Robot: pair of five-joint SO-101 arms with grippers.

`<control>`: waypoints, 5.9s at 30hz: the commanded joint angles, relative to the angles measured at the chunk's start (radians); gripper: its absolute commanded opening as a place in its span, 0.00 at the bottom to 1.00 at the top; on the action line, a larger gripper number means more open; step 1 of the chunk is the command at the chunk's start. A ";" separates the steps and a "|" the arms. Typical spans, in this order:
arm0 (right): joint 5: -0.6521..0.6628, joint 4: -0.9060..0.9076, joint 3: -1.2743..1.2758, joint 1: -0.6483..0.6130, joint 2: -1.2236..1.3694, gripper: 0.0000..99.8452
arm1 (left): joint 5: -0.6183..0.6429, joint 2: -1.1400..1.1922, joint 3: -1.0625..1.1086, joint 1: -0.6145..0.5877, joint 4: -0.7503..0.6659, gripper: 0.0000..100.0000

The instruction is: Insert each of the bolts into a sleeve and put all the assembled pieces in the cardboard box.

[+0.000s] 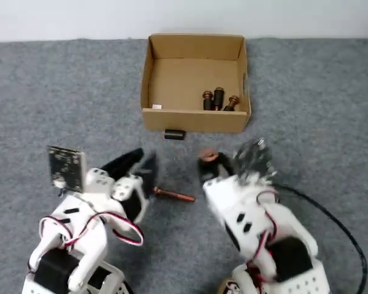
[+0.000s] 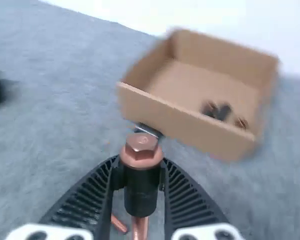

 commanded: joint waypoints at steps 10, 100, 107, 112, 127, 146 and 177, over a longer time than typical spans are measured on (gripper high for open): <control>-0.206 -0.197 -0.393 0.114 0.650 0.01 | -0.129 -0.002 0.549 -0.305 -0.416 0.00; 0.766 0.475 -1.709 -0.068 2.035 0.17 | -0.127 -0.015 0.667 -0.427 -0.488 0.00; 0.870 0.404 -1.709 -0.068 2.089 0.16 | -0.127 -0.015 0.667 -0.427 -0.488 0.00; 0.914 0.341 -1.709 -0.068 2.117 0.16 | -0.127 -0.015 0.667 -0.427 -0.488 0.00; 0.967 0.225 -1.709 -0.071 2.288 0.15 | -0.127 -0.015 0.667 -0.427 -0.488 0.00; 0.686 0.618 -1.881 -0.131 2.192 0.01 | -0.127 -0.015 0.667 -0.425 -0.489 0.01; -0.129 0.777 -1.270 0.168 1.242 0.01 | 0.114 -0.008 0.246 -0.213 0.052 0.01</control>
